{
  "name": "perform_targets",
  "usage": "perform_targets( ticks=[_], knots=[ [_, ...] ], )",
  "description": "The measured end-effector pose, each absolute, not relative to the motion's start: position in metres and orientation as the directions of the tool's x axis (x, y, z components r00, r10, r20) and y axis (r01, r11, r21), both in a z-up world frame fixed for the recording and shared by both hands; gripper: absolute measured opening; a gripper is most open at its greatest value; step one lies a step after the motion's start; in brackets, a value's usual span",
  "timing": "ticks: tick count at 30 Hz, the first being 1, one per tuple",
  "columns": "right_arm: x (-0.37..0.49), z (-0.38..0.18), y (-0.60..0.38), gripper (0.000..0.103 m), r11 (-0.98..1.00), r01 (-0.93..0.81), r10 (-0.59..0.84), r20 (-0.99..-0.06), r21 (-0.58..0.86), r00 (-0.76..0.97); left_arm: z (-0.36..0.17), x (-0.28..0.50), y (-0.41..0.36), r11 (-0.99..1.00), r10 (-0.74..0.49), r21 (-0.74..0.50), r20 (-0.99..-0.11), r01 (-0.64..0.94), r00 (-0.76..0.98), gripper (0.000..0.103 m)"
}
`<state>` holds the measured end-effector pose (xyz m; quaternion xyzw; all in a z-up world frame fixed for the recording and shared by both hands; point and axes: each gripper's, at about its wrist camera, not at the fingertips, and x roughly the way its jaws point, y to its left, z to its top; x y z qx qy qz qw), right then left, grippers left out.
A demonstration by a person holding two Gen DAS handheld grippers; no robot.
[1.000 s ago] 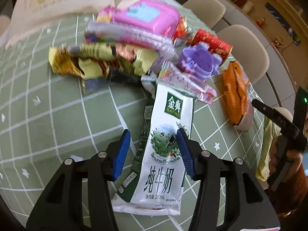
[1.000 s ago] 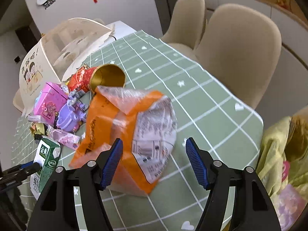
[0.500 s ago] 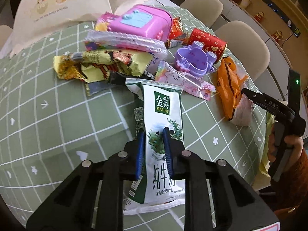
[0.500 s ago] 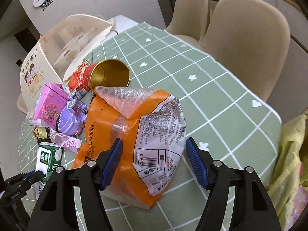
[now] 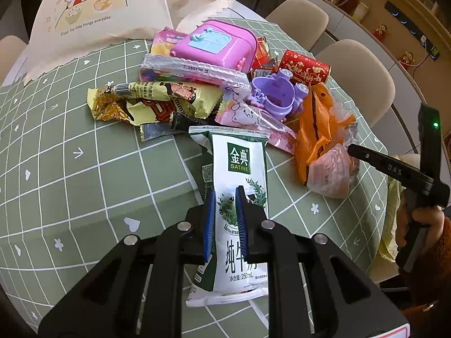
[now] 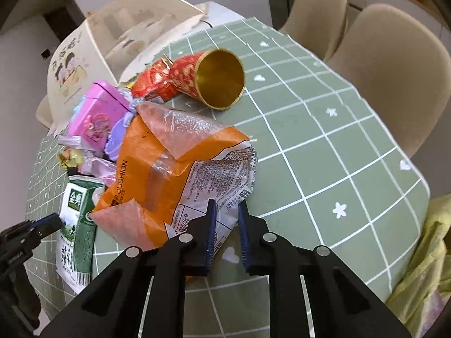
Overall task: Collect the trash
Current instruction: 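Lift the milk carton and the orange chip bag off the table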
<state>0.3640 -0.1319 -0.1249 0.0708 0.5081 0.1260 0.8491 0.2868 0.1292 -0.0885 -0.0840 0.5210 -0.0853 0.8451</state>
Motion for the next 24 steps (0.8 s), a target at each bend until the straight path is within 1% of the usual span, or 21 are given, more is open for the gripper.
perform_targets(
  ticks=[1,2,3,4,5,7,10,11,13,14,15,16,18,19,21,24],
  knots=[
    [0.362,-0.121,-0.132,0.015,0.958,-0.143,0.287,-0.841,0.249,0.458,-0.089,0.287,0.131,0.966,-0.249,-0.252,-0.86,0.053,0.446,0.025],
    [0.36,-0.116,-0.134,0.015,0.957,-0.142,0.29,-0.835,0.253,0.467,-0.088,0.287,0.134,0.958,-0.271,-0.282,-0.85,0.045,0.452,0.031],
    [0.357,-0.113,-0.138,0.015,0.956,-0.14,0.293,-0.829,0.258,0.476,-0.088,0.287,0.137,0.953,-0.285,-0.301,-0.842,0.039,0.457,0.042],
    [0.356,-0.11,-0.141,0.015,0.955,-0.137,0.297,-0.823,0.263,0.485,-0.088,0.286,0.139,0.947,-0.298,-0.319,-0.834,0.036,0.464,0.045],
    [0.353,-0.106,-0.144,0.015,0.954,-0.134,0.3,-0.814,0.269,0.498,-0.089,0.286,0.139,0.945,-0.306,-0.326,-0.831,0.039,0.464,0.047],
    [0.346,-0.101,-0.149,0.015,0.955,-0.132,0.294,-0.803,0.264,0.519,-0.09,0.286,0.135,0.947,-0.306,-0.317,-0.839,0.051,0.451,0.052],
    [0.337,-0.099,-0.152,0.015,0.953,-0.136,0.301,-0.79,0.271,0.533,-0.096,0.289,0.114,0.965,-0.262,-0.246,-0.869,0.093,0.421,0.054],
    [0.334,-0.1,-0.154,0.016,0.952,-0.132,0.304,-0.787,0.277,0.538,-0.1,0.291,0.104,0.976,-0.218,-0.192,-0.886,0.104,0.409,0.054],
    [0.329,-0.101,-0.157,0.031,0.953,-0.126,0.298,-0.786,0.274,0.541,-0.106,0.295,0.094,0.986,-0.158,-0.124,-0.903,0.109,0.401,0.054],
    [0.324,-0.101,-0.16,0.046,0.942,-0.14,0.331,-0.768,0.306,0.548,-0.11,0.298,0.09,0.99,-0.13,-0.097,-0.909,0.103,0.395,0.054],
    [0.321,-0.101,-0.162,0.053,0.928,-0.153,0.366,-0.747,0.341,0.555,-0.112,0.299,0.088,0.992,-0.116,-0.086,-0.914,0.093,0.39,0.054],
    [0.317,-0.1,-0.165,0.055,0.914,-0.168,0.396,-0.727,0.369,0.56,-0.113,0.3,0.089,0.993,-0.107,-0.082,-0.918,0.081,0.383,0.052],
    [0.317,-0.1,-0.165,0.055,0.918,-0.166,0.39,-0.737,0.361,0.552,-0.113,0.301,0.093,0.993,-0.116,-0.104,-0.921,0.052,0.372,0.048],
    [0.318,-0.102,-0.166,0.059,0.922,-0.159,0.381,-0.749,0.353,0.543,-0.11,0.299,0.095,0.992,-0.127,-0.119,-0.918,0.044,0.375,0.047],
    [0.32,-0.109,-0.168,0.06,0.931,-0.127,0.356,-0.767,0.343,0.534,-0.104,0.294,0.099,0.99,-0.141,-0.134,-0.911,0.044,0.389,0.047],
    [0.325,-0.12,-0.173,0.06,0.922,-0.088,0.369,-0.781,0.378,0.504,-0.091,0.285,0.108,0.986,-0.164,-0.164,-0.893,0.036,0.418,0.046]
  ],
)
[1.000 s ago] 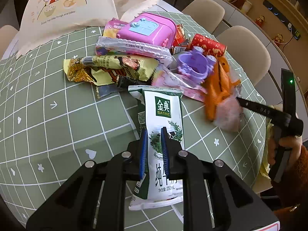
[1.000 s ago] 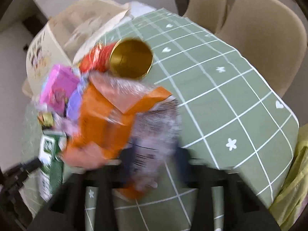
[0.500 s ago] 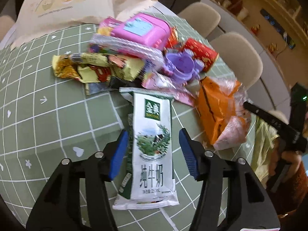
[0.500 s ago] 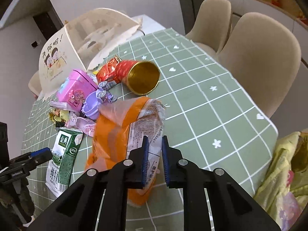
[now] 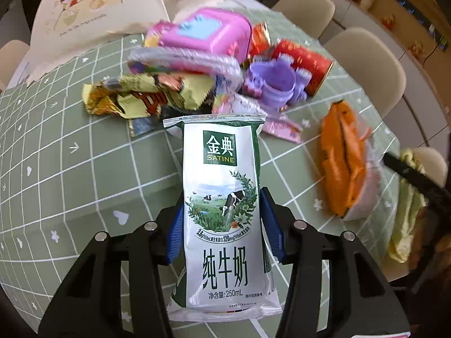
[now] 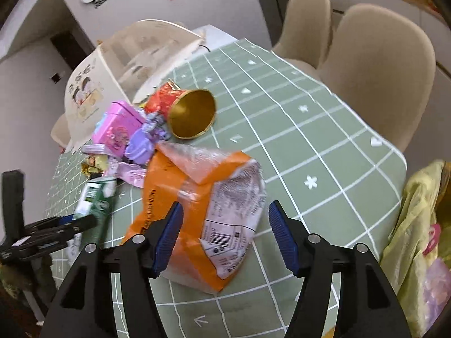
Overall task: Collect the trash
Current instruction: 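Lift the milk carton and the orange chip bag off the table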
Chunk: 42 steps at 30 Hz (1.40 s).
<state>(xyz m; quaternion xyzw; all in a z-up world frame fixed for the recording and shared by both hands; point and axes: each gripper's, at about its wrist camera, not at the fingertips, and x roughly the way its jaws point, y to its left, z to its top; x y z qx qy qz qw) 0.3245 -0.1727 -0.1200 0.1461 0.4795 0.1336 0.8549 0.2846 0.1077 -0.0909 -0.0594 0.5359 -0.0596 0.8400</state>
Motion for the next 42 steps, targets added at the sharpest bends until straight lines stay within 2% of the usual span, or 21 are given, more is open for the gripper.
perform_targets(
  ticks=[10,16,17,20,26,42],
  knots=[
    [0.339,-0.144,-0.156,0.06,0.932,-0.044,0.341,-0.829,0.36,0.443,-0.063,0.254,0.128,0.981,-0.162,-0.192,-0.855,-0.01,0.492,0.047],
    [0.346,-0.141,-0.139,0.06,0.965,-0.086,0.262,-0.875,0.249,0.406,-0.061,0.239,0.139,0.973,-0.17,-0.224,-0.84,-0.045,0.516,0.047],
    [0.346,-0.141,-0.136,0.059,0.969,-0.104,0.248,-0.886,0.225,0.392,-0.061,0.239,0.14,0.972,-0.173,-0.231,-0.838,-0.049,0.518,0.047],
    [0.345,-0.141,-0.135,0.013,0.97,-0.111,0.244,-0.901,0.218,0.359,-0.059,0.237,0.139,0.969,-0.18,-0.243,-0.832,-0.053,0.525,0.047],
    [0.32,-0.117,-0.135,0.005,0.966,-0.159,0.255,-0.868,0.206,0.427,-0.055,0.232,0.131,0.967,-0.187,-0.25,-0.823,-0.046,0.536,0.047],
    [0.259,0.0,-0.217,0.005,0.958,-0.203,0.286,-0.698,0.202,0.656,-0.025,0.23,0.049,0.955,-0.269,-0.292,-0.775,0.053,0.572,0.047]
  ],
)
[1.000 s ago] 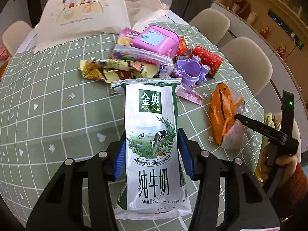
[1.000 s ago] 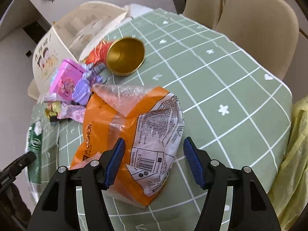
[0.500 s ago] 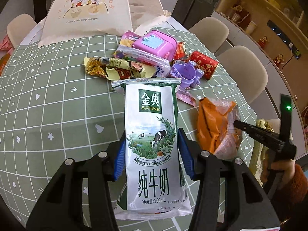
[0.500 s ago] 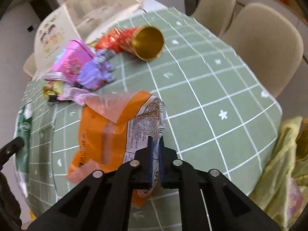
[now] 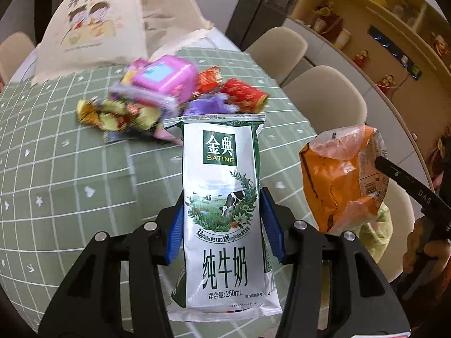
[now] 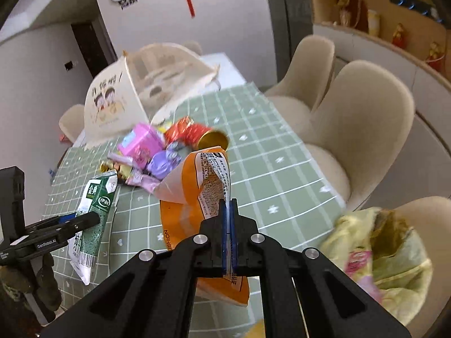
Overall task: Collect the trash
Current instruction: 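Lift the milk carton and the orange chip bag off the table, then drop the milk carton and chip bag into the yellow trash bag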
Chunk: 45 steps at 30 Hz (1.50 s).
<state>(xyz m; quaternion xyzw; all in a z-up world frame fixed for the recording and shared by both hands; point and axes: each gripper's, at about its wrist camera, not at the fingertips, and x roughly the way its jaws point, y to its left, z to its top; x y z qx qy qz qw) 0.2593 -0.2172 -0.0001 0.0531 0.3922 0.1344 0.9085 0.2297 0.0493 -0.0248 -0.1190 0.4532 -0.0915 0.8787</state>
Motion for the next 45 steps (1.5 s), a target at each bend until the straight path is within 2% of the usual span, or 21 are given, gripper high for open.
perform_targets(
  ticks=[9,18,26,31,36,40,45],
  knots=[
    [0.203,0.028,-0.313,0.005,0.983,-0.104,0.176,-0.626,0.15,0.76,0.004,0.225,-0.051,0.928,-0.372,-0.299,-0.705,0.222,0.605,0.047],
    [0.151,0.034,-0.42,0.005,0.995,0.049,0.013,-0.598,0.087,0.802,0.009,0.234,-0.188,0.829,-0.556,-0.372,-0.638,0.418,0.533,0.047],
    [0.142,0.028,-0.473,0.005,0.988,0.134,-0.065,-0.593,0.075,0.803,-0.012,0.256,-0.276,0.792,-0.597,-0.387,-0.655,0.472,0.463,0.047],
    [0.146,0.022,-0.49,0.005,0.985,0.159,-0.087,-0.595,0.07,0.799,-0.032,0.267,-0.298,0.784,-0.602,-0.397,-0.673,0.477,0.43,0.047],
    [0.155,0.016,-0.499,0.005,0.983,0.16,-0.074,-0.592,0.094,0.803,-0.06,0.27,-0.297,0.793,-0.574,-0.391,-0.736,0.467,0.359,0.052],
    [0.169,0.011,-0.494,0.005,0.985,0.124,-0.029,-0.589,0.122,0.808,-0.058,0.267,-0.28,0.8,-0.574,-0.412,-0.737,0.437,0.356,0.052],
    [0.193,-0.009,-0.467,0.005,0.988,0.06,0.038,-0.611,0.139,0.791,-0.044,0.259,-0.248,0.829,-0.536,-0.373,-0.744,0.417,0.399,0.052]
  ],
)
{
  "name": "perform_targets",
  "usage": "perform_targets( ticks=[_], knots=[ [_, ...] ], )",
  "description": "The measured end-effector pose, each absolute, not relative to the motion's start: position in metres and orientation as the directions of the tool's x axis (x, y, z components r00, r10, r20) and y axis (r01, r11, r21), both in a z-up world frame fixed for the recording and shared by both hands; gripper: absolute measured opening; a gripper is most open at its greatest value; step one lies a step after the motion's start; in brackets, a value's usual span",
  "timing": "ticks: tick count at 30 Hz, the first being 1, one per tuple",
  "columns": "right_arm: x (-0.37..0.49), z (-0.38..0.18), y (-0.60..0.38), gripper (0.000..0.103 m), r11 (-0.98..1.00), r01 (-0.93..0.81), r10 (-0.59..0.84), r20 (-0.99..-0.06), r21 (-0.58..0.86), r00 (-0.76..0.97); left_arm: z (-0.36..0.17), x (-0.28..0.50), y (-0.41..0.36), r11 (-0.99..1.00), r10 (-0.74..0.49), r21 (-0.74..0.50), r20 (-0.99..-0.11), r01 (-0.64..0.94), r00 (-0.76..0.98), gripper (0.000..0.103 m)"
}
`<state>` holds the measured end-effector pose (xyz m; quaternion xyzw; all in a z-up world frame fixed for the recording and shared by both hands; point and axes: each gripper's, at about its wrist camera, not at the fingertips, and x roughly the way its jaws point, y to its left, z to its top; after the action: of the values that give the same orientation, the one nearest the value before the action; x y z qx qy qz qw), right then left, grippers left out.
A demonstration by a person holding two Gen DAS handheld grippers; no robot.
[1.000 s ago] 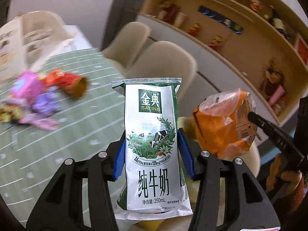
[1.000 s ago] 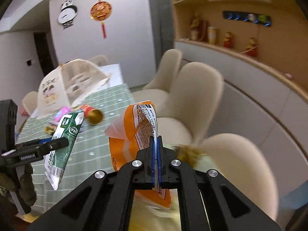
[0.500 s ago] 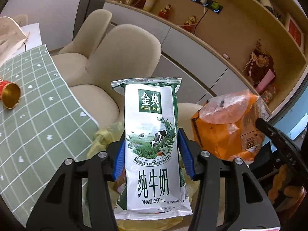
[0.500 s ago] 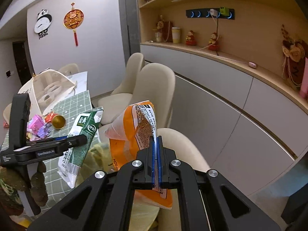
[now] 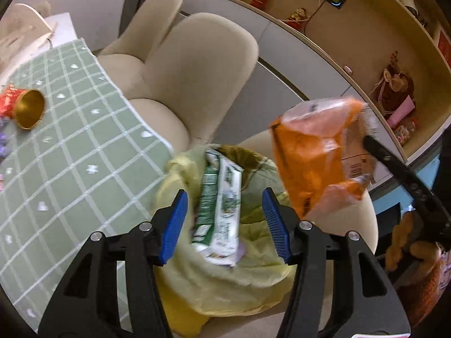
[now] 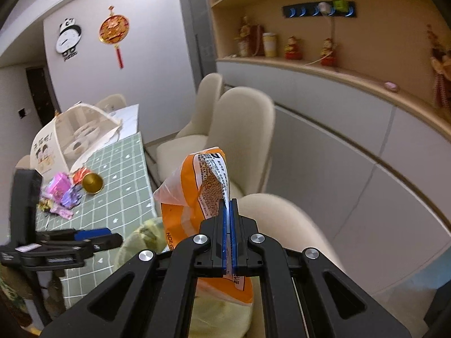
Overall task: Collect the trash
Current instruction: 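Drop the milk carton and chip bag into the yellow trash bag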
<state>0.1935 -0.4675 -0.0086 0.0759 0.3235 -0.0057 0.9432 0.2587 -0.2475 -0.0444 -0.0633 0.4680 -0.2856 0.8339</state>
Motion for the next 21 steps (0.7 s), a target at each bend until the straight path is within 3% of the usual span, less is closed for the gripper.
perform_targets(
  ticks=[9,17,20,21],
  knots=[
    [0.206,-0.095,-0.42,0.005,0.992,0.003,0.095,-0.756,0.128,0.647,-0.029,0.237,-0.179,0.894,-0.434,-0.302,-0.766,0.33,0.474,0.052],
    [0.198,-0.119,-0.41,0.005,0.99,0.025,0.098,-0.791,0.141,0.604,-0.031,0.227,-0.138,0.913,-0.406,-0.317,-0.771,0.256,0.491,0.052],
    [0.195,-0.111,-0.415,0.007,0.986,0.059,0.084,-0.768,0.156,0.635,-0.031,0.222,-0.129,0.914,-0.404,-0.319,-0.766,0.25,0.5,0.052],
    [0.194,-0.108,-0.415,0.017,0.986,0.074,0.066,-0.761,0.148,0.645,-0.031,0.22,-0.125,0.915,-0.402,-0.318,-0.763,0.248,0.506,0.052]
  ],
)
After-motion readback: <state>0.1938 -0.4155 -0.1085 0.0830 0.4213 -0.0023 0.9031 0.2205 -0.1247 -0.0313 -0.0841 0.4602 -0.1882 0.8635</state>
